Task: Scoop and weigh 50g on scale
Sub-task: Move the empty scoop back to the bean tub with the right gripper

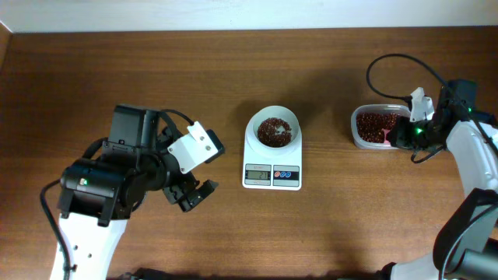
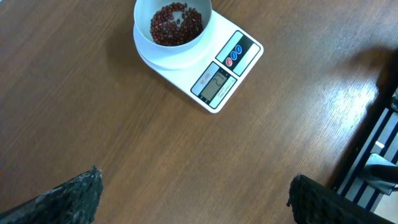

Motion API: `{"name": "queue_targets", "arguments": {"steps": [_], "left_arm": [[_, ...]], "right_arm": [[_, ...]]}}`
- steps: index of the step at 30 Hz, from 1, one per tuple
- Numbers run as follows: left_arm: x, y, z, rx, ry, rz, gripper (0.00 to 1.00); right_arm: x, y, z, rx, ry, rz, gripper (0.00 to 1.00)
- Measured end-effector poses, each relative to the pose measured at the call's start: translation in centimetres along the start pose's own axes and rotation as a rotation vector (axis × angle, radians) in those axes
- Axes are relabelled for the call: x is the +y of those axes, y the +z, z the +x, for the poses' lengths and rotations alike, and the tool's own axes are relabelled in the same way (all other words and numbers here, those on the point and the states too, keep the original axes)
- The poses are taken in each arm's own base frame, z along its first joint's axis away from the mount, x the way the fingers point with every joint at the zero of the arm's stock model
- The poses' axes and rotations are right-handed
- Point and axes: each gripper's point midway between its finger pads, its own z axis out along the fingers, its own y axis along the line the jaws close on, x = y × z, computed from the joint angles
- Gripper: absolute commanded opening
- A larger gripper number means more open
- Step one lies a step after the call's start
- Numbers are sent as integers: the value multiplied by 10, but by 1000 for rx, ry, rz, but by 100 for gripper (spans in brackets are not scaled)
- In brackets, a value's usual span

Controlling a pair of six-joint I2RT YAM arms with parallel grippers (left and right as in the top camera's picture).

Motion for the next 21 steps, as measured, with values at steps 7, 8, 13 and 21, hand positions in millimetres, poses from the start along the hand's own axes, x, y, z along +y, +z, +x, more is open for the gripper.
{"name": "queue_targets", "arguments": {"steps": [7, 8, 13, 21], "left_arm": [[0, 0, 0, 0, 0, 0, 99], [0, 0, 0, 0, 0, 0, 99], [0, 0, 0, 0, 0, 0, 99], [0, 0, 0, 0, 0, 0, 99]], "right_arm": [[0, 13, -1, 0, 138, -30, 4], [0, 13, -2, -3, 158, -30, 4], [-11, 10, -3, -17, 262, -46, 4], [-21, 10, 1, -40, 344, -142, 4]]}}
